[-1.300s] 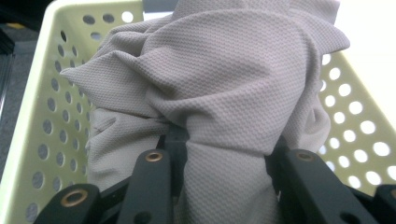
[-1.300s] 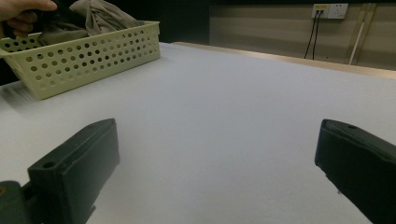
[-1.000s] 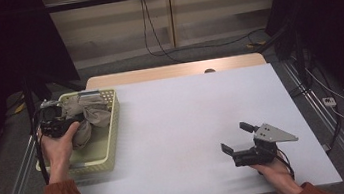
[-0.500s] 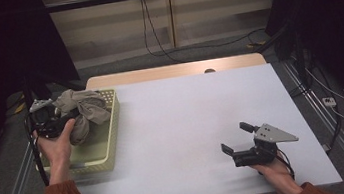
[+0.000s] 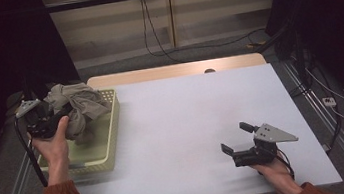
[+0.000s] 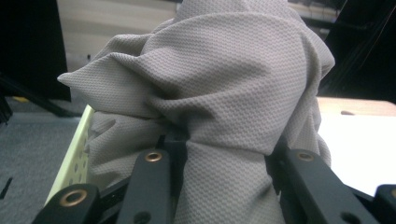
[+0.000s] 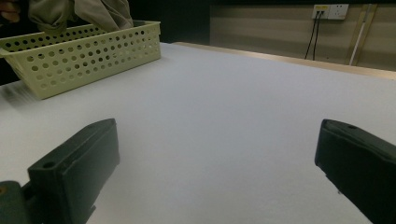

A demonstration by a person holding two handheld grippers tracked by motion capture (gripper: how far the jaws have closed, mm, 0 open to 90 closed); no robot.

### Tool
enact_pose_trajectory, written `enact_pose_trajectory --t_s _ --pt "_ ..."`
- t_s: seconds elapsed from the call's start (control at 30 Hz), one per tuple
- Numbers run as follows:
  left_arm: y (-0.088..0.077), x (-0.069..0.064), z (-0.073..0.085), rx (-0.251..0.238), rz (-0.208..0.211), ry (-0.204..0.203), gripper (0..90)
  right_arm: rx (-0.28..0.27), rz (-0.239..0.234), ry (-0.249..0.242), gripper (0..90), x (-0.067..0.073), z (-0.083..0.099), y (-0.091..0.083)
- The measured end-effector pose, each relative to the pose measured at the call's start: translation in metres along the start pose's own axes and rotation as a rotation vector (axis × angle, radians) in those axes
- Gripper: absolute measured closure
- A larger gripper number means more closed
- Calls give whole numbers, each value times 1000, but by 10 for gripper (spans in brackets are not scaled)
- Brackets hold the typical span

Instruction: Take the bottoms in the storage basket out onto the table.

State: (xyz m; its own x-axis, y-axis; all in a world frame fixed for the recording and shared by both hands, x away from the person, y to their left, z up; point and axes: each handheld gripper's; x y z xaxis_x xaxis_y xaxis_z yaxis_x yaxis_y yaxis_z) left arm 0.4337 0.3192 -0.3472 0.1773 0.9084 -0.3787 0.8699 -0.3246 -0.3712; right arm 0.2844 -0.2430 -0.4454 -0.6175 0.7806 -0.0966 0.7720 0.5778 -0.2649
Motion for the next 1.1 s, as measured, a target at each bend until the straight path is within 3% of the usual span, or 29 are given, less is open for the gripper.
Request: enact_pose_trajectory --t_s 0.57,1.1 --pt "-14 -11 -6 -120 45 -6 651 1 -1 1 0 0 0 0" --pt "-27 -22 -14 -194 80 0 649 2 -2 2 0 0 0 1"
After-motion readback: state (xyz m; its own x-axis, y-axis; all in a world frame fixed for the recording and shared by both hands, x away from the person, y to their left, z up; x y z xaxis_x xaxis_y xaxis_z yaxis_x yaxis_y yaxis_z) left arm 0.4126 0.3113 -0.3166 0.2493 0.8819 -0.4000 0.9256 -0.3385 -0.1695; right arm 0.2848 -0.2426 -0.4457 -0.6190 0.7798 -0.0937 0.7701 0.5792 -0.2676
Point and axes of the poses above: each handheld gripper's, and its own axes: y roughly forward along the jaws, z roughly out of its underside, x roughly to its left, and after that the axes turned 12 degrees about -y, right-handed
